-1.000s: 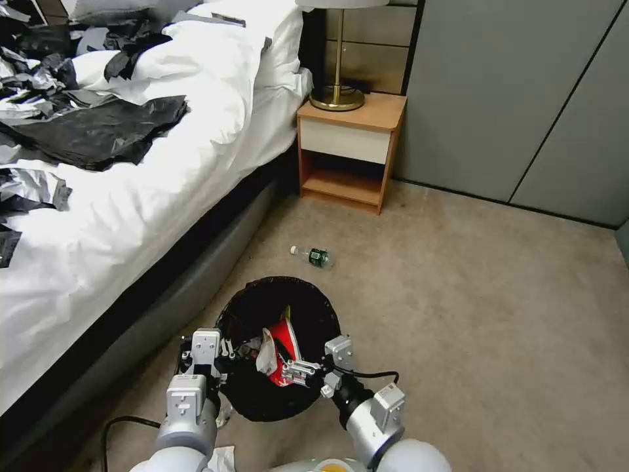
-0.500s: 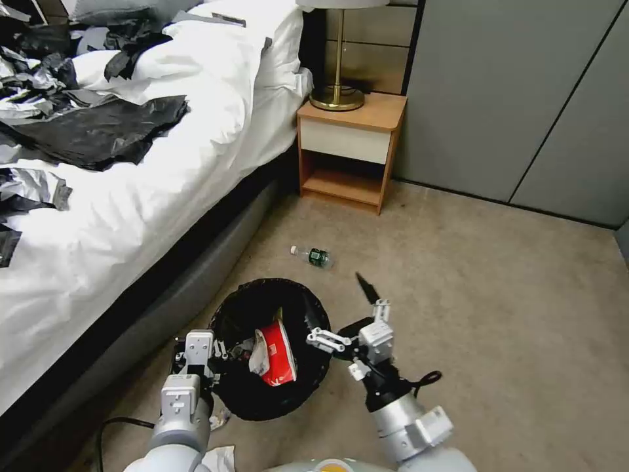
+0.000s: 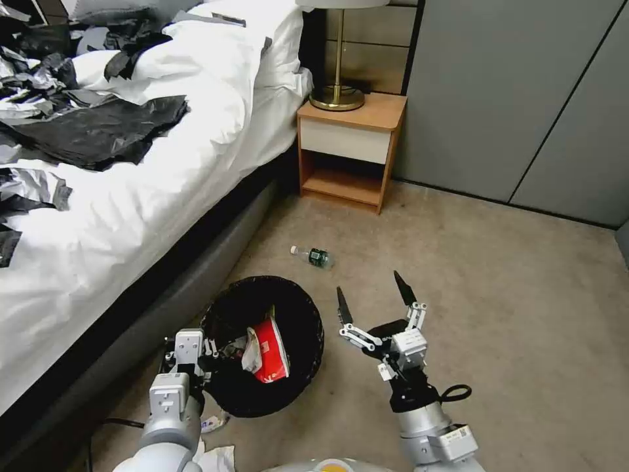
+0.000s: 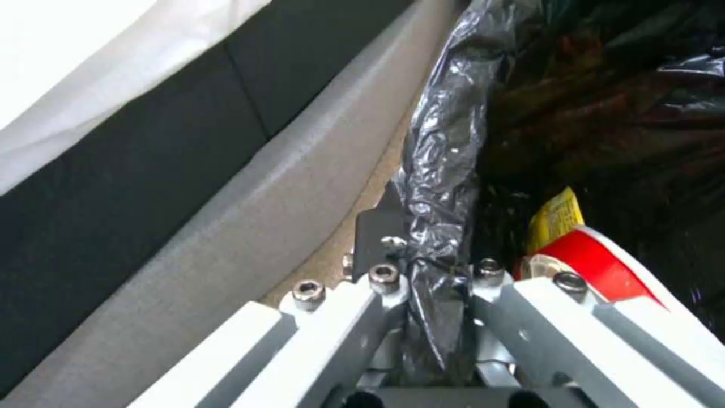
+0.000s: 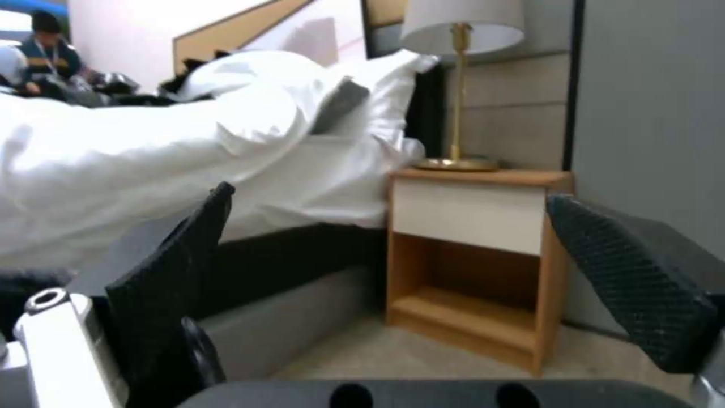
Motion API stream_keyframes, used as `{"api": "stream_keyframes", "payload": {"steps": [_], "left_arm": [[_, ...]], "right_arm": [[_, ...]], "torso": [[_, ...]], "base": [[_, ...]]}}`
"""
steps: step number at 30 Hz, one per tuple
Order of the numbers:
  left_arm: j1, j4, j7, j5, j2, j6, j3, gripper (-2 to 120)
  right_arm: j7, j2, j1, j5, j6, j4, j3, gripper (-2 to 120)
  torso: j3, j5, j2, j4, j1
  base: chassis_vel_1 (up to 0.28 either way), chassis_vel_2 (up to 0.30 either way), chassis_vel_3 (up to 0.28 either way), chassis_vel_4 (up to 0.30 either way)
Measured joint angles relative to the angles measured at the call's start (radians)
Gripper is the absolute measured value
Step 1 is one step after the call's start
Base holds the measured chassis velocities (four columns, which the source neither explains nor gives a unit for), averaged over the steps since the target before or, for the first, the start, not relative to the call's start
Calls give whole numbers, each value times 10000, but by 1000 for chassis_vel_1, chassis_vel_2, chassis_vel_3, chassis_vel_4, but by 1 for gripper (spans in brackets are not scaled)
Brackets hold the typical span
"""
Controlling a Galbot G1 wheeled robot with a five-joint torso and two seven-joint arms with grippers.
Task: Pick up the trash bin, then pick up the garbage from the floor and place it into the trash bin.
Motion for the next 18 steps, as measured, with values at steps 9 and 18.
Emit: {"api": "stream_keyframes", "payload": {"steps": [9, 18], "left_arm": [[3, -56, 3, 0, 0, 0, 26, 0], [-19, -67, 4, -36, 10, 0, -4, 0]], "right_arm": [[110, 22, 82, 135, 104, -443, 158, 100], [103, 53, 274, 293, 75, -709, 162, 100]], "torso": [[0, 0, 0, 1, 0], [0, 0, 0, 0, 0]], "base": [[0, 0, 0, 0], [0, 0, 0, 0]]}}
